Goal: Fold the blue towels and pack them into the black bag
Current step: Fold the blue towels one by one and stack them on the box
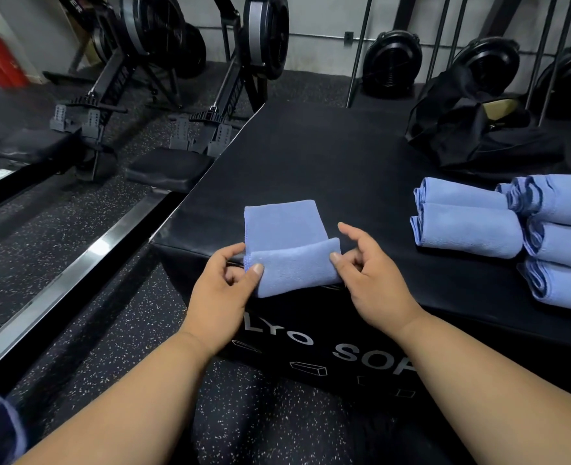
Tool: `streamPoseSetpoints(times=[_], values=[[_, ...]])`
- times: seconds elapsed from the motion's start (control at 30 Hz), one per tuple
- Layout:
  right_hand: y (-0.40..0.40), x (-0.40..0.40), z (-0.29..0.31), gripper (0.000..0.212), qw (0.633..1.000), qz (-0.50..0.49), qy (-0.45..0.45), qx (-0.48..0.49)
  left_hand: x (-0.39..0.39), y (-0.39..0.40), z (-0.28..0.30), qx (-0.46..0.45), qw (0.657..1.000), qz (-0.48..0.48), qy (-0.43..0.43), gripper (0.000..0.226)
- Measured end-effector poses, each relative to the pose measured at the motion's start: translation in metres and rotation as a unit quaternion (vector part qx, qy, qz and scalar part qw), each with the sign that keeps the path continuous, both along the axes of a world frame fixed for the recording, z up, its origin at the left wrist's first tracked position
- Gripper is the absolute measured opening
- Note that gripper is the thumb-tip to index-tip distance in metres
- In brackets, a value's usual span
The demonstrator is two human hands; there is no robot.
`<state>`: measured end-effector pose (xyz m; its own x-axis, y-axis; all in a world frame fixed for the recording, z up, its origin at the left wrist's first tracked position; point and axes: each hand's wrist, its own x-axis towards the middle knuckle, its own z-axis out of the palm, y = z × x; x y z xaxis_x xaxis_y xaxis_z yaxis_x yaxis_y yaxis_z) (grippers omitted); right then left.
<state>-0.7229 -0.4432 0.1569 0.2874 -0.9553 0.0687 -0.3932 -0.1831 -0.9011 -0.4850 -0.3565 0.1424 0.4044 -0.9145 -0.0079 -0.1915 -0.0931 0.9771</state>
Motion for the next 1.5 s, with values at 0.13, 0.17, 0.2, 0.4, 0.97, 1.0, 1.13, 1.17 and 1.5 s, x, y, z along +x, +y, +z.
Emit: streamPoseSetpoints(times=[0.13, 0.17, 0.2, 0.4, 0.97, 1.0, 1.13, 1.17, 1.5], values=[[-0.005, 0.007, -0.004, 0.050, 0.998, -0.033, 0.044, -0.013, -0.001, -0.007, -0.004, 0.010, 0.999, 0.035, 0.021, 0.039], [-0.005, 0.008, -0.005, 0.048, 0.997, -0.042, 0.058, -0.020, -0.001, -0.008, -0.005, 0.012, 0.999, 0.042, 0.028, 0.038], [-0.005, 0.010, -0.006, 0.047, 0.996, -0.050, 0.073, -0.029, -0.001, -0.009, -0.007, 0.013, 0.998, 0.053, 0.029, 0.038], [-0.005, 0.016, -0.008, 0.039, 0.987, -0.079, 0.124, -0.070, 0.001, -0.010, 0.002, -0.073, 0.962, 0.071, -0.252, 0.038], [-0.001, 0.002, -0.009, 0.087, 0.959, 0.094, 0.197, -0.179, 0.016, -0.013, 0.000, -0.103, 0.881, -0.134, -0.441, 0.086], [0.000, 0.002, -0.007, 0.083, 0.963, 0.085, 0.184, -0.175, 0.016, -0.010, 0.003, -0.093, 0.892, -0.127, -0.424, 0.084], [0.006, -0.001, -0.001, 0.072, 0.988, 0.057, 0.092, -0.112, 0.018, 0.003, 0.014, -0.036, 0.953, -0.097, -0.284, 0.069], [0.007, -0.002, -0.001, 0.067, 0.995, 0.045, 0.049, -0.078, 0.017, 0.005, 0.017, -0.026, 0.968, -0.088, -0.235, 0.065], [-0.013, 0.024, 0.001, 0.037, 0.996, -0.086, 0.030, 0.002, 0.010, -0.032, 0.018, 0.095, 0.994, 0.052, -0.034, 0.063]])
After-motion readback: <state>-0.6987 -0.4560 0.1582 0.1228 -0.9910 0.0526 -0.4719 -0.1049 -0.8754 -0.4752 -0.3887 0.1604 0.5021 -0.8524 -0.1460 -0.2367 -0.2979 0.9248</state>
